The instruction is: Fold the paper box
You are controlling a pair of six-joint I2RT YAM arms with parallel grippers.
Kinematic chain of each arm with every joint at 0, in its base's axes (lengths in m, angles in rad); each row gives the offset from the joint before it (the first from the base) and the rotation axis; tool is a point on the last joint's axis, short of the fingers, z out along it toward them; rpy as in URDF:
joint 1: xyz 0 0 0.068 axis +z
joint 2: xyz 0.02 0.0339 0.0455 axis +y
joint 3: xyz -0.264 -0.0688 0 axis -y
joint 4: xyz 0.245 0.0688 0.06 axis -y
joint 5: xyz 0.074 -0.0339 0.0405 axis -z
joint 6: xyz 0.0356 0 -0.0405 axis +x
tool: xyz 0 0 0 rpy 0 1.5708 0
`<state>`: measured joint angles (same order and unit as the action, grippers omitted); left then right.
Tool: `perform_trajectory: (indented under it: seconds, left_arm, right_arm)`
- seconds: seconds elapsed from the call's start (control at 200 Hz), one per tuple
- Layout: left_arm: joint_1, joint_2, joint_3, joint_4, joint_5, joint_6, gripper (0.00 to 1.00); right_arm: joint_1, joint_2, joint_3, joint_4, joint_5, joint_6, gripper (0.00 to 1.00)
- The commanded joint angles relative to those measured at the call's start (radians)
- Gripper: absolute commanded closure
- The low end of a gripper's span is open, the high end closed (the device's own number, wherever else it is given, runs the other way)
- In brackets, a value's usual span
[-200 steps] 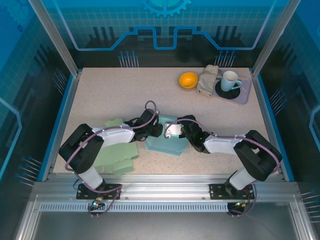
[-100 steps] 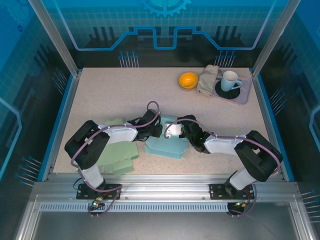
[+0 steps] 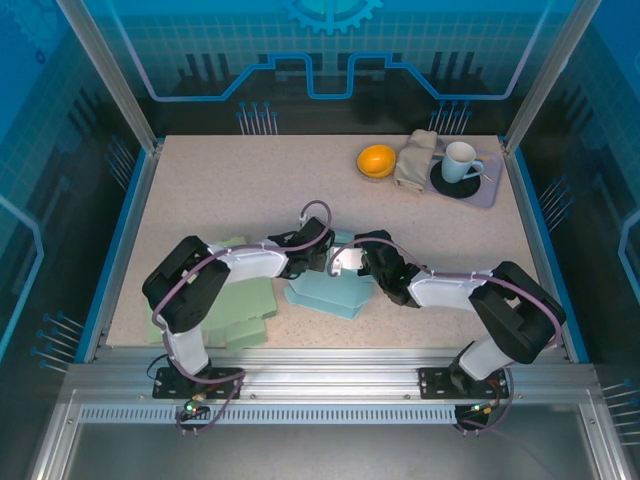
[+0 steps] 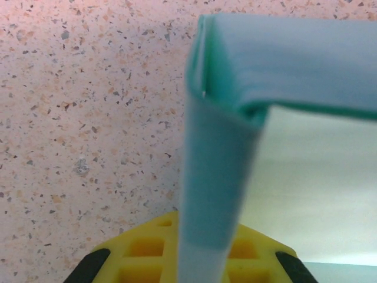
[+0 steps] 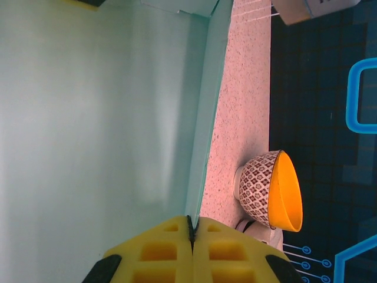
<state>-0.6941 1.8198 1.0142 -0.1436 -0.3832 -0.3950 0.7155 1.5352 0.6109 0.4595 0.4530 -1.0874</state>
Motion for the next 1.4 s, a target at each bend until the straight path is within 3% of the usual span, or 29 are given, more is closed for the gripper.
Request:
perform_trajectory:
  seconds: [0.0,0.145,0.295,0.655,0.925,1.13,1.396]
  left_arm:
    - [0.049,0.06,-0.005,-0.194,-0.269,-0.076,1.0]
    - [0.049,0.09,0.013,-0.22,-0.29,-0.093,1.0]
    - [0.058,0.09,0.009,-0.198,-0.215,-0.113,0.99]
    - [0.101,-0.022,0.0,-0.105,0.087,-0.039,0.7]
    - [0.1,-0.109,-0.007,-0.13,0.108,-0.027,0.63]
    - [0.101,-0.197,-0.037,-0.062,0.217,-0.002,0.53]
    - [0.101,-0.197,-0.044,-0.022,0.227,0.043,0.52]
  right_arm:
    - [0.01,-0.01,-0.014,-0.052,0.062,0.008,1.0]
    - [0.01,-0.017,-0.009,-0.06,0.067,0.019,1.0]
    - [0.007,-0.009,-0.006,-0.074,0.067,0.032,1.0]
    - [0.007,0.009,0.003,-0.096,0.056,0.065,1.0]
    - [0.008,0.008,0.008,-0.105,0.047,0.081,1.0]
    - [0.008,0.012,0.011,-0.106,0.049,0.085,1.0]
    - [0.016,0.006,0.013,-0.099,0.038,0.084,1.0]
